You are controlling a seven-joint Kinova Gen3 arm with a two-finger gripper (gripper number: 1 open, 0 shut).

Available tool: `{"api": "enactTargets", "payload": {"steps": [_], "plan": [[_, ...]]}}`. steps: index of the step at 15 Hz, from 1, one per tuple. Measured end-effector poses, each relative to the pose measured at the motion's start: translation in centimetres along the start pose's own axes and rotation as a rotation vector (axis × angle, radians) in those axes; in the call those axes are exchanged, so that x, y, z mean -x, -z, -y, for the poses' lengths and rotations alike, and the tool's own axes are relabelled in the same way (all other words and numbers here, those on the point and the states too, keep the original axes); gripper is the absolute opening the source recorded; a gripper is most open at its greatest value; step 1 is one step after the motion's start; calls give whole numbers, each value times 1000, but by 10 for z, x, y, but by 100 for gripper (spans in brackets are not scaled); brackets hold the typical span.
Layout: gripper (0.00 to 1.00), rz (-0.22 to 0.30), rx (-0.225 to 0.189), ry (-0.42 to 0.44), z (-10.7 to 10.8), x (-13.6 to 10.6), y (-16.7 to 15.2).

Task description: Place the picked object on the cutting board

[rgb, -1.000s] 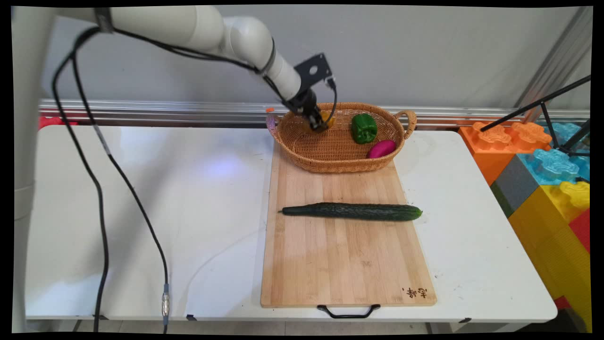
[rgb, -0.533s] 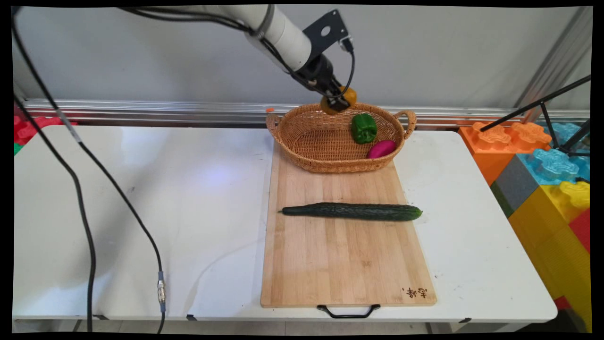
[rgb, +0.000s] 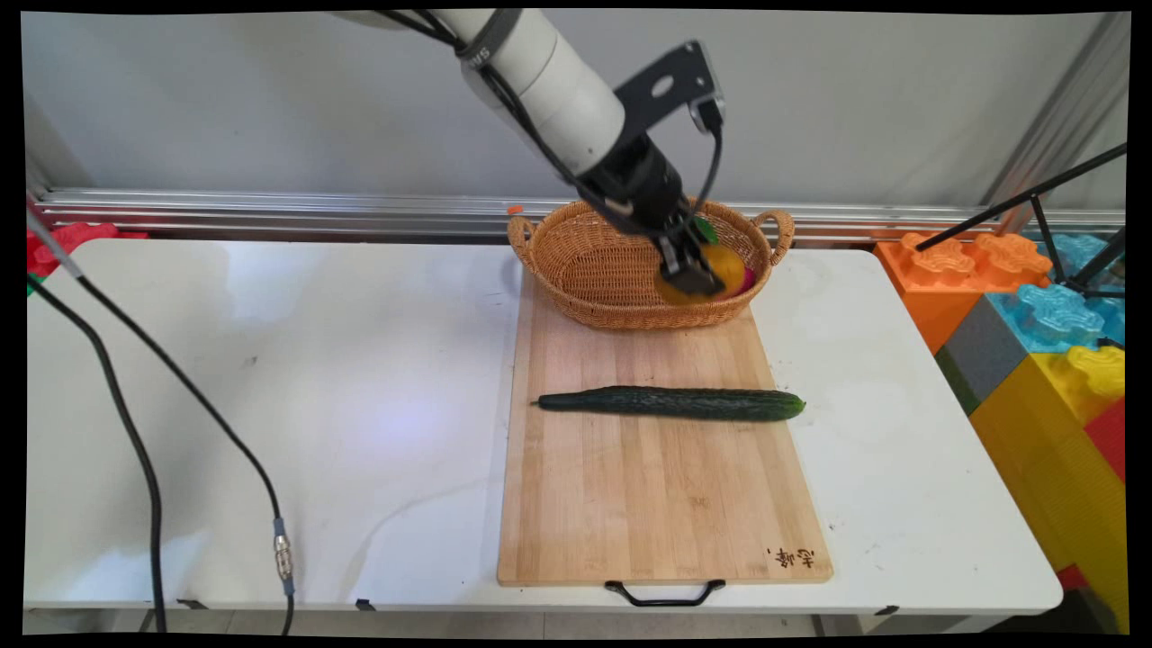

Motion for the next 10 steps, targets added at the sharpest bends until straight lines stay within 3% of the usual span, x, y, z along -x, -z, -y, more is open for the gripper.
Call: {"api": "enactTargets", "payload": {"steps": [3,10], "plan": [[0,18,71,-12,-34,6,-11],[0,71,139,-35,-81,42,-61]]}}
